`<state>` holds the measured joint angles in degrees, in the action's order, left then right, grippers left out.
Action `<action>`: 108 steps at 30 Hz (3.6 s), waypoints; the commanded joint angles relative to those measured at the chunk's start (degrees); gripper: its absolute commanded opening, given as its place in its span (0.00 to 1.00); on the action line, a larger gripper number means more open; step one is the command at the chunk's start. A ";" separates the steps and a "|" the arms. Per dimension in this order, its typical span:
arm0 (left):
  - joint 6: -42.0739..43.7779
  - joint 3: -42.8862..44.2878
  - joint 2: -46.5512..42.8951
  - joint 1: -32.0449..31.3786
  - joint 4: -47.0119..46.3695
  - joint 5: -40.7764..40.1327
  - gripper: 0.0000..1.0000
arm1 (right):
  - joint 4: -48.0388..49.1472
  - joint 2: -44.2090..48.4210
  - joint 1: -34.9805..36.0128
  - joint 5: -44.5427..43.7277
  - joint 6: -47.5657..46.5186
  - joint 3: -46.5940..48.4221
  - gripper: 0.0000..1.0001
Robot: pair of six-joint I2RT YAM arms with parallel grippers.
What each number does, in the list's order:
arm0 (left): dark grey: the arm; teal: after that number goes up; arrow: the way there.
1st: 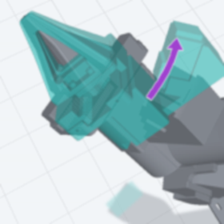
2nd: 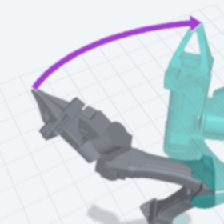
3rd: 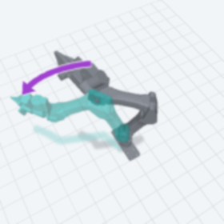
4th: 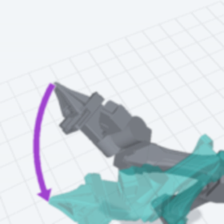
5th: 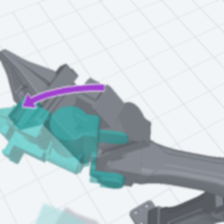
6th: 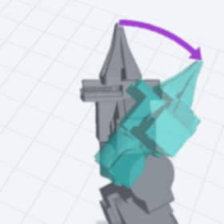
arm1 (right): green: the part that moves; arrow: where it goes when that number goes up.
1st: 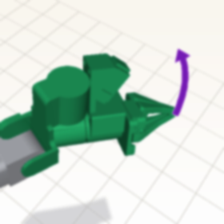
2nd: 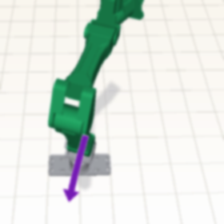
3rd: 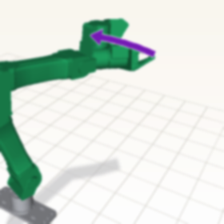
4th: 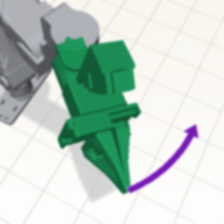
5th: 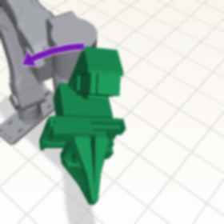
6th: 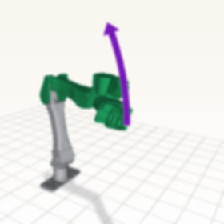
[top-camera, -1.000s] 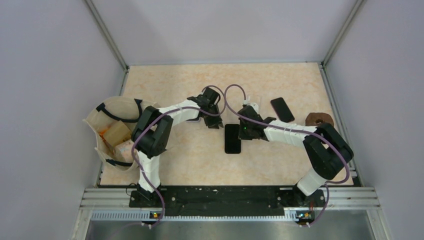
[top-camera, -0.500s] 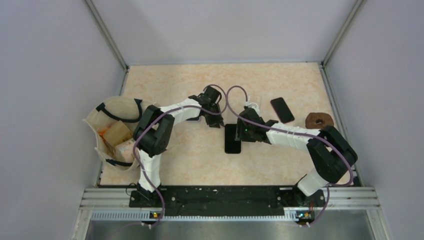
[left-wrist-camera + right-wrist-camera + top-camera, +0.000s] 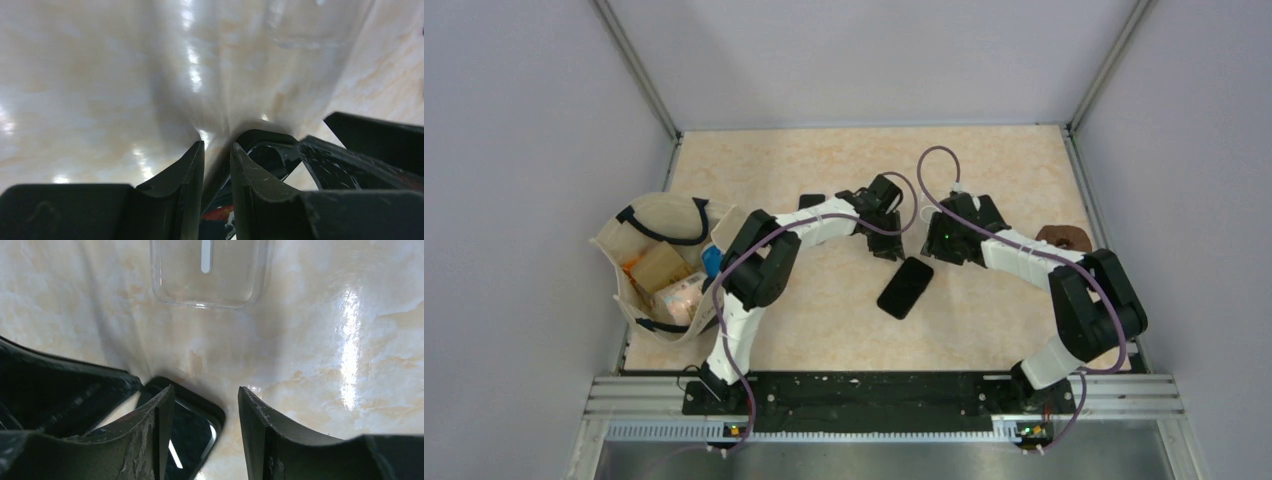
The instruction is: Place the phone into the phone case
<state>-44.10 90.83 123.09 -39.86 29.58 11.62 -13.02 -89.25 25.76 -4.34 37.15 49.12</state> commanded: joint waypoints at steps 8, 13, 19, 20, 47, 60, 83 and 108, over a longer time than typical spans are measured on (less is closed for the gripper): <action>-0.61 -12.58 -8.43 -7.24 -5.84 5.05 0.34 | 2.94 10.13 -0.86 7.66 0.79 -12.68 0.46; -3.61 -22.20 -19.67 -3.53 -6.23 -2.17 0.39 | 1.01 18.46 1.34 7.86 4.21 -18.25 0.50; -4.49 -30.28 -27.31 -3.17 -7.03 -1.08 0.42 | -1.51 24.53 3.79 6.99 5.82 -20.51 0.52; -4.96 -32.00 -28.21 -3.16 -7.91 -0.46 0.42 | -1.57 24.08 4.97 6.75 6.08 -20.35 0.52; -7.14 -46.18 -36.20 -3.34 -12.70 2.35 0.44 | -11.12 21.60 18.88 -1.29 9.17 -13.97 0.45; -6.64 -45.37 -34.85 -3.83 -12.54 2.43 0.44 | -16.44 20.42 18.54 -5.58 8.42 -13.29 0.35; -6.40 -44.68 -33.85 -3.99 -12.53 2.17 0.43 | -10.38 11.28 22.50 -2.77 10.47 -17.04 0.00; -5.26 -43.50 -33.61 -4.00 -10.83 1.20 0.43 | -10.40 10.54 11.00 -0.46 0.74 -7.32 0.27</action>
<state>-50.26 45.12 89.43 -43.62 18.65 13.52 -27.40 -75.92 39.72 -8.99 42.50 38.63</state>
